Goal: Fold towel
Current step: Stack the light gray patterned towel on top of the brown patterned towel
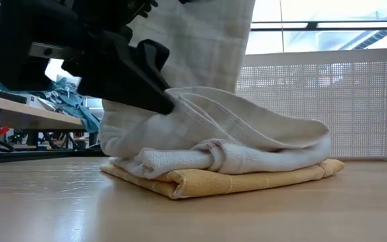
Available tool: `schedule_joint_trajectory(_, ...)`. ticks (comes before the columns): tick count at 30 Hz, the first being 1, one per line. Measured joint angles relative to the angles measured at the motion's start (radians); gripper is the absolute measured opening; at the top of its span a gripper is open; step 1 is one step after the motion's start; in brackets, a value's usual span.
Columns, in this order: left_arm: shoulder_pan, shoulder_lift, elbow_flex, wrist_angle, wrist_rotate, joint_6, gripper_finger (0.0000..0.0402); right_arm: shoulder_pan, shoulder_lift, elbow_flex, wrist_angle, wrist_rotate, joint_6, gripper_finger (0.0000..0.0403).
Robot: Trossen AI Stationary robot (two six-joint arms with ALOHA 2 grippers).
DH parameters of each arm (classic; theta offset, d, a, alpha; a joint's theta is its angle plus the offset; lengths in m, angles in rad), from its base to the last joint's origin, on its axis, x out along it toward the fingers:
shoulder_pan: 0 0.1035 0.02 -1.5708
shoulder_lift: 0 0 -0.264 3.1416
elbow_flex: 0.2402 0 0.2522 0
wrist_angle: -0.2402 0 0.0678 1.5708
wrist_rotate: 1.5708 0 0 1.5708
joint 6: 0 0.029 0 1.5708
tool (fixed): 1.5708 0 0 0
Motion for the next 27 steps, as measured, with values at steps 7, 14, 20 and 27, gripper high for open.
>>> schedule_joint_trajectory(7, -0.003, -0.031, 0.000, -0.091, 0.012, -0.078, 0.0103, 0.034, 0.000, 0.000, -0.073, -0.001, 0.009, 0.0000)
schedule_joint_trajectory(14, -0.018, -0.109, 0.000, -0.162, 0.044, -0.120, 0.0117, 0.088, 0.000, -0.014, -0.122, -0.034, 0.039, 0.0000)
schedule_joint_trajectory(20, -0.046, -0.202, -0.002, -0.226, 0.043, -0.140, 0.0097, 0.124, -0.002, -0.047, -0.124, -0.108, 0.077, 0.0000)
schedule_joint_trajectory(27, -0.081, -0.290, -0.006, -0.276, -0.133, -0.137, 0.0071, 0.154, 0.009, -0.102, -0.037, -0.210, 0.115, 0.0000)
